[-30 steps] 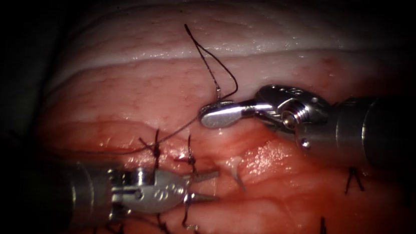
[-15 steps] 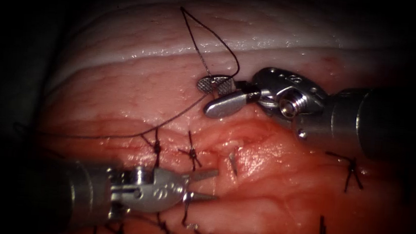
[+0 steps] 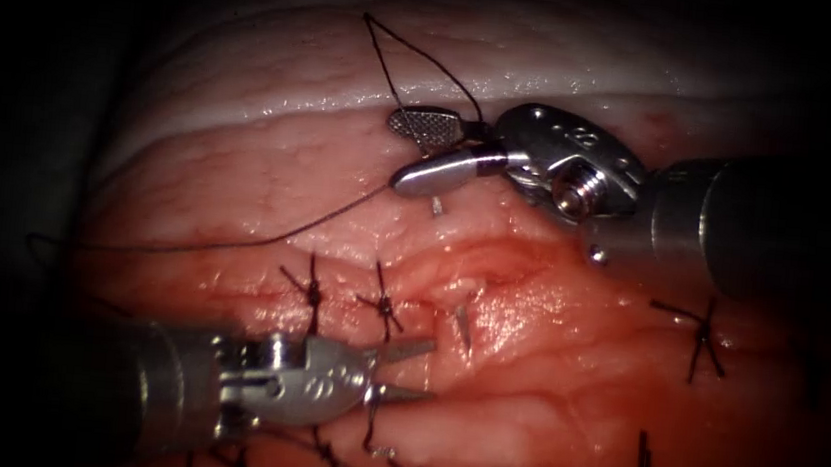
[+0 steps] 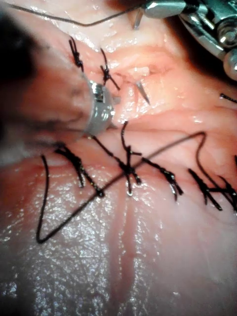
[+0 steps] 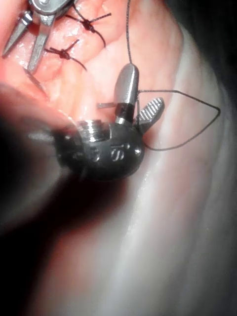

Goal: Wound Closure
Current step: Press needle through tissue with right end-effector, then pull needle through skin with left gripper

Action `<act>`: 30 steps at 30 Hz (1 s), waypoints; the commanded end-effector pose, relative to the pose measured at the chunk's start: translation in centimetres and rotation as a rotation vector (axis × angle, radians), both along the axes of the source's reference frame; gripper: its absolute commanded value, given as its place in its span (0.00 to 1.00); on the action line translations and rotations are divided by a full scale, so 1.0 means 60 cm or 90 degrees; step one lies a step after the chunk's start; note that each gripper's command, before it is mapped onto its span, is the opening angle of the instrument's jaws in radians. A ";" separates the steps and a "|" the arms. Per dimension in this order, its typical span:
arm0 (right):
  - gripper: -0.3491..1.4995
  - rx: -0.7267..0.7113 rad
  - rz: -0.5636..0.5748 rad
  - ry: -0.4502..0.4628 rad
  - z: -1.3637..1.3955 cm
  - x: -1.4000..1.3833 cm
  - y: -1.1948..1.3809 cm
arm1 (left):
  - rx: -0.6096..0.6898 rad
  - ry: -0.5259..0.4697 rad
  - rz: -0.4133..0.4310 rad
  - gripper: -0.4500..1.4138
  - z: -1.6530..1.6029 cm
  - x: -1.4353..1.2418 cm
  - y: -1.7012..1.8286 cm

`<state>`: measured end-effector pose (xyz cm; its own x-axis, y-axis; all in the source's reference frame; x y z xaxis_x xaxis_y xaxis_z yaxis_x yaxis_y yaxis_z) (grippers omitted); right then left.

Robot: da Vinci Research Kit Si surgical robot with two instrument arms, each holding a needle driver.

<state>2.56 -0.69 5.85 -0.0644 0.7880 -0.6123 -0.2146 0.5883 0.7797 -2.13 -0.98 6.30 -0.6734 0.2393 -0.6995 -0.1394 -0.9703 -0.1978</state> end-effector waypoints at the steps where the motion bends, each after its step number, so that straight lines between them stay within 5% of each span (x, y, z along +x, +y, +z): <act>1: 0.00 -0.001 -0.019 -0.018 0.0008 0.0012 -0.0003 | 0.001 -0.001 0.001 0.36 0.0008 -0.0008 0.0000; 9: 0.00 0.116 -0.096 -0.054 0.0013 0.0003 -0.0049 | -0.008 -0.017 -0.022 0.35 -0.0010 -0.0008 0.0020; 16: 0.00 0.191 -0.143 -0.011 -0.0010 0.0000 -0.0102 | -0.010 -0.018 -0.022 0.35 -0.0010 -0.0011 0.0026; 20: 0.00 0.186 -0.122 0.006 -0.0023 -0.0003 -0.0086 | -0.018 -0.021 -0.022 0.36 -0.0012 -0.0013 0.0025; 24: 0.63 0.113 -0.055 -0.008 -0.0017 -0.0018 -0.0046 | -0.064 -0.038 -0.006 0.41 -0.0022 -0.0024 0.0027; 30: 0.84 0.053 -0.034 -0.042 0.0014 -0.0058 -0.0006 | -0.110 -0.076 -0.012 0.44 -0.0044 -0.0045 0.0037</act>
